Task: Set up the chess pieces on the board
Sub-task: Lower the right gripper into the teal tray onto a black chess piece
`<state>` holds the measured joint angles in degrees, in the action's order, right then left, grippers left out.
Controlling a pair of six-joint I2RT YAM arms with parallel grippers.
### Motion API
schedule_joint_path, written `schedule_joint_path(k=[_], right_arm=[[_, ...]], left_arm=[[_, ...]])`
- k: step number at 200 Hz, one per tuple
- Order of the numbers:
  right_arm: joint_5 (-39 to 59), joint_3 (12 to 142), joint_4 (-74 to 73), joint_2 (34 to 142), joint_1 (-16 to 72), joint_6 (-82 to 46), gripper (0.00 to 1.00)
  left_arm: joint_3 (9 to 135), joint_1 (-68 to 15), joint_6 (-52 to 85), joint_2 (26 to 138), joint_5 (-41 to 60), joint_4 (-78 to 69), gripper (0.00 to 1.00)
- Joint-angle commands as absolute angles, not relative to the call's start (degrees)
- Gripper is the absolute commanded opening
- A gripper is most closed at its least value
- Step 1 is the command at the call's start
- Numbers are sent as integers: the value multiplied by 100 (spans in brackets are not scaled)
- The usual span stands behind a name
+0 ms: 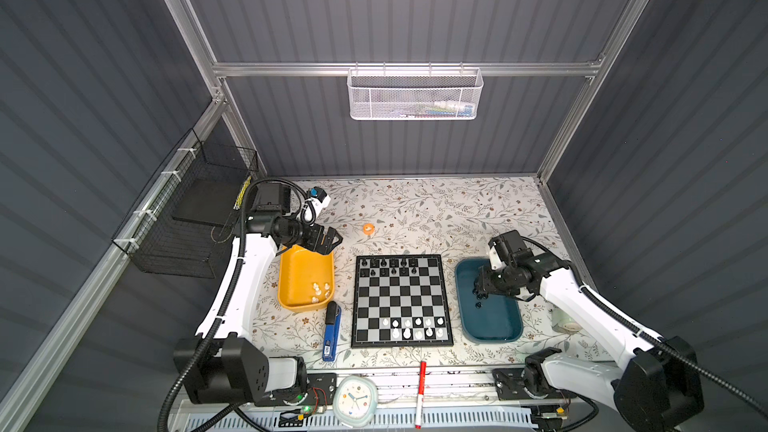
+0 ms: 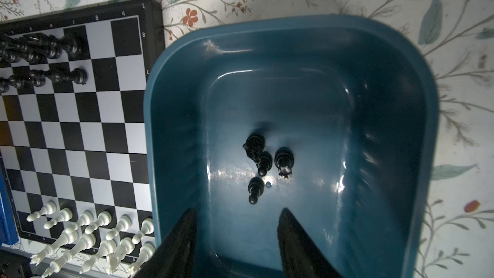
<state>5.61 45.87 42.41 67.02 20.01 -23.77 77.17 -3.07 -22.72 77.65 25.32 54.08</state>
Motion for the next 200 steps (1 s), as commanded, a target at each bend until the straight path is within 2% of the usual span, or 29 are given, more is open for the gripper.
schedule_joint_path(k=[1, 36, 200], right_arm=[[505, 4535, 4104, 6747, 2031, -2419, 51], [509, 4562, 4174, 6815, 2075, -2328, 50], [-25, 4857, 4015, 7991, 2378, -1784, 44]], left_arm=[[8206, -597, -2838, 7918, 3201, 6245, 100], [8104, -1252, -2928, 7812, 2782, 6305, 100], [7760, -1272, -2831, 7739, 2645, 6157, 100]])
